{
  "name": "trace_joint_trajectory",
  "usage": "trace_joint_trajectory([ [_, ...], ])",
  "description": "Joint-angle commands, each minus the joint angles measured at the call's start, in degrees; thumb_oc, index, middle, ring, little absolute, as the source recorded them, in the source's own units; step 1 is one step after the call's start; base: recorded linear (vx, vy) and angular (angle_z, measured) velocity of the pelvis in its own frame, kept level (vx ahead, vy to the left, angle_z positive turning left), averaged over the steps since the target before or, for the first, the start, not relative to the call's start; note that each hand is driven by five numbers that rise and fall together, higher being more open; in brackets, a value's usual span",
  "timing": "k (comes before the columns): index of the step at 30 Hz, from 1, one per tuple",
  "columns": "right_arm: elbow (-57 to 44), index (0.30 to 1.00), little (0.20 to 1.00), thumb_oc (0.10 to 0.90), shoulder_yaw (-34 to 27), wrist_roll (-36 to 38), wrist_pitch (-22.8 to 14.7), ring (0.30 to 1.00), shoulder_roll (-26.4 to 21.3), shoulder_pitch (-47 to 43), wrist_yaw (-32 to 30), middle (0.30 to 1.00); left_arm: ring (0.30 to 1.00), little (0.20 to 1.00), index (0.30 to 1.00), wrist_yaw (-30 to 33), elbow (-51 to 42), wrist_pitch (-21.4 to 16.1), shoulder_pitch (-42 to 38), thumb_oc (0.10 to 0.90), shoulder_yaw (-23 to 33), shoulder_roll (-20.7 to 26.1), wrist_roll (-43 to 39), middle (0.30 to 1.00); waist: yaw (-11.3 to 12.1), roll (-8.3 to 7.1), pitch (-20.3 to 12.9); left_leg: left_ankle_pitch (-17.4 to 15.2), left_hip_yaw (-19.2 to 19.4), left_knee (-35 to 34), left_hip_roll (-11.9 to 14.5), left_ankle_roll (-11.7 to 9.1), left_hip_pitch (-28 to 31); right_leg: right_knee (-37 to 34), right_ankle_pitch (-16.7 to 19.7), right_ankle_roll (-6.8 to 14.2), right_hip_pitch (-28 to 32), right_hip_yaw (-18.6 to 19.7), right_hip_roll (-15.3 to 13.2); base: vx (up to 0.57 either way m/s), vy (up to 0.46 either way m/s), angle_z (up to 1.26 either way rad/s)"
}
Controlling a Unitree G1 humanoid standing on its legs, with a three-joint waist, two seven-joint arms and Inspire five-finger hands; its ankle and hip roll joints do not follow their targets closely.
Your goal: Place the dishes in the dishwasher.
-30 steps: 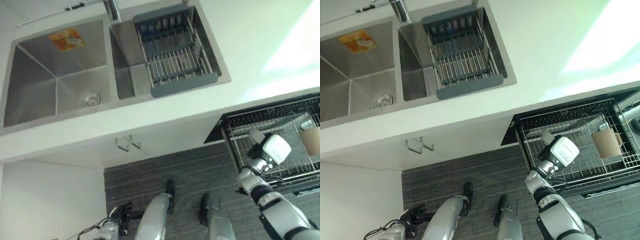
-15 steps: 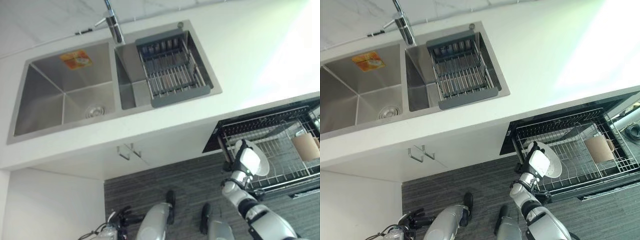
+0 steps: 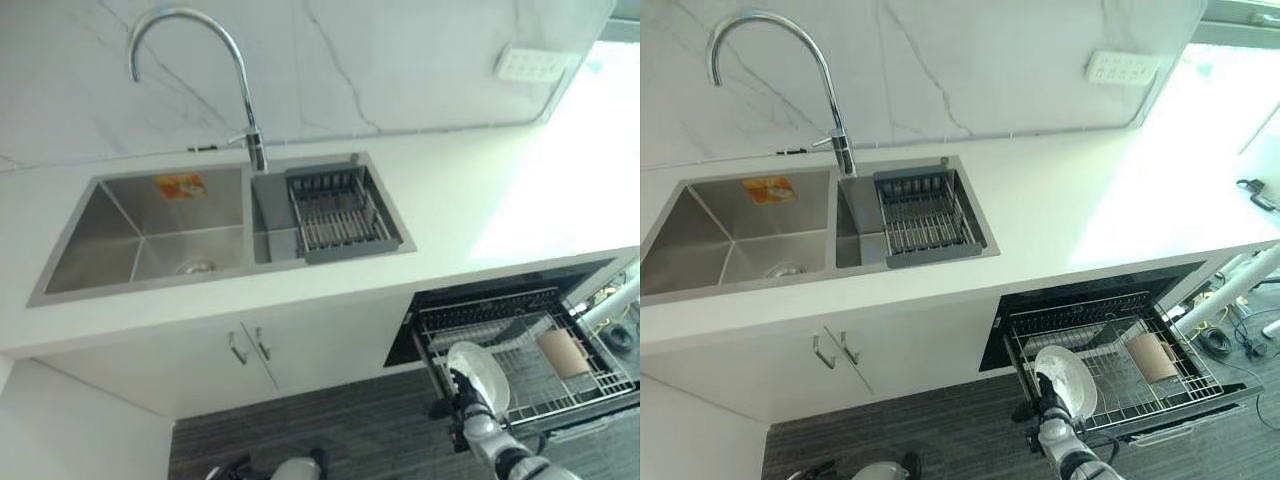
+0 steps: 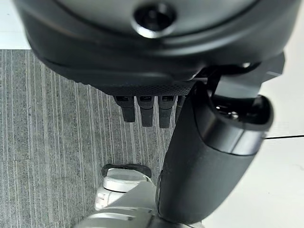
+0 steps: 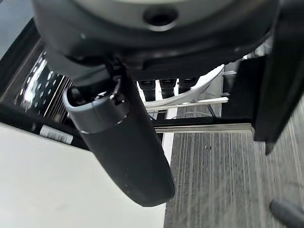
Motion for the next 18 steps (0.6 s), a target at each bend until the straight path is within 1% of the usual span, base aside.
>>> trace_joint_trajectory([
  [1, -4.2, 0.9, 0.9, 0.8, -3.5, 17.4, -6.2, 0.9, 3.0, -2.5, 10.7, 0.9, 0.9, 0.9, 0.9, 0.1, 2.0, -1.0, -0.1, 0.8, 1.8, 0.0, 2.0, 0.9, 0.5, 1.62, 1.7, -3.4, -1.2, 1.4, 3.3, -3.4, 0.8, -0.7, 3.6, 2.5, -0.5, -1.6, -2.8, 0.15, 0.027, -0.02],
  [2, -5.1, 0.9, 0.9, 0.8, -5.8, 22.7, -6.1, 0.9, 3.1, -1.5, 14.7, 0.9, 0.9, 0.9, 0.9, 0.0, 2.6, -1.5, 0.8, 0.8, 2.5, -0.1, 1.5, 0.9, 0.1, 1.58, 1.7, -3.6, -0.9, 1.4, 3.5, -3.4, 1.4, -0.7, 3.4, 2.4, -0.1, -1.3, -2.6, 0.17, 0.028, -0.04],
  [3, -6.5, 0.9, 0.9, 0.8, -7.1, 26.3, -5.4, 0.9, 3.2, -0.8, 18.3, 0.9, 0.9, 0.9, 0.9, 0.0, 2.7, -1.8, 1.4, 0.8, 3.0, -0.2, 1.3, 0.9, -0.3, 1.52, 1.7, -3.7, -0.6, 1.4, 3.7, -3.4, 1.6, -0.7, 3.3, 2.4, 0.0, -1.0, -2.5, 0.09, 0.003, -0.12],
  [4, -8.8, 0.9, 0.9, 0.8, -8.7, 32.5, -4.4, 0.9, 3.6, 0.3, 23.2, 0.9, 0.9, 0.9, 0.9, -0.1, 2.9, -2.1, 1.9, 0.8, 3.8, -0.3, 1.3, 0.9, -0.7, 1.38, 1.6, -3.8, -0.4, 1.4, 3.8, -3.4, 1.8, -0.7, 3.2, 2.3, 0.2, -0.7, -2.3, 0.08, -0.006, -0.18],
  [5, -10.8, 0.9, 0.9, 0.8, -10.1, 39.1, -3.9, 0.9, 4.0, 1.3, 26.1, 0.9, 0.9, 0.9, 0.9, -0.2, 3.2, -2.4, 2.4, 0.8, 4.4, -0.3, 1.3, 0.9, -1.1, 1.23, 1.5, -3.9, -0.2, 1.4, 3.9, -3.4, 2.1, -0.7, 3.1, 2.2, 0.3, -0.5, -2.2, 0.09, -0.011, -0.19],
  [6, -15.3, 0.9, 0.9, 0.8, -13.3, 46.0, -3.2, 0.9, 4.2, 3.4, 28.8, 0.9, 0.9, 0.9, 0.9, 0.0, 3.8, -3.2, 3.4, 0.8, 5.8, -0.6, 0.8, 0.9, -2.1, 1.05, 0.9, -3.9, 0.0, 1.4, 4.1, -3.4, 2.0, -0.7, 3.0, 2.1, 0.1, 0.0, -1.9, 0.08, -0.009, -0.12],
  [9, -20.3, 0.9, 0.9, 0.8, -15.6, 51.5, -3.3, 0.9, 4.6, 5.6, 32.2, 0.9, 0.9, 0.9, 0.9, 0.2, 4.3, -3.9, 4.5, 0.8, 7.0, -0.9, 0.2, 0.9, -3.1, 0.81, 0.9, -4.3, 0.4, 1.4, 4.3, -3.4, 2.7, -0.7, 2.7, 2.1, 0.5, 0.5, -1.7, 0.05, -0.006, -0.12],
  [13, -29.5, 0.9, 0.9, 0.8, -16.4, 54.5, -2.4, 0.9, 5.3, 8.5, 37.4, 0.9, 0.9, 0.9, 0.9, 0.2, 4.3, -4.2, 5.6, 0.8, 8.3, -1.1, -0.4, 0.9, -4.5, 0.48, 0.4, -4.2, 0.8, 1.4, 4.5, -3.4, 2.7, -0.7, 2.8, 2.0, 0.2, 1.2, -1.3, 0.03, -0.008, -0.09],
  [15, -34.4, 0.9, 0.9, 0.8, -16.0, 55.2, -1.7, 0.9, 5.5, 9.7, 38.2, 0.9, 0.9, 0.9, 0.9, 0.2, 3.9, -4.3, 6.2, 0.8, 8.8, -1.2, -0.6, 0.9, -4.9, 0.3, 0.3, -4.2, 0.8, 1.4, 4.6, -3.4, 2.8, -0.7, 2.8, 2.0, 0.2, 1.5, -1.2, 0.03, -0.008, -0.09],
  [18, -40.7, 0.9, 0.9, 0.8, -15.6, 54.8, -2.0, 0.9, 5.4, 10.9, 37.7, 0.9, 0.9, 0.9, 0.9, 0.4, 3.3, -4.6, 7.1, 0.8, 9.1, -1.5, -0.7, 0.9, -5.4, -0.01, 0.0, -4.2, 0.8, 1.4, 4.6, -3.3, 2.7, -0.7, 2.7, 2.0, 0.0, 2.0, -1.0, 0.02, -0.013, -0.07],
])
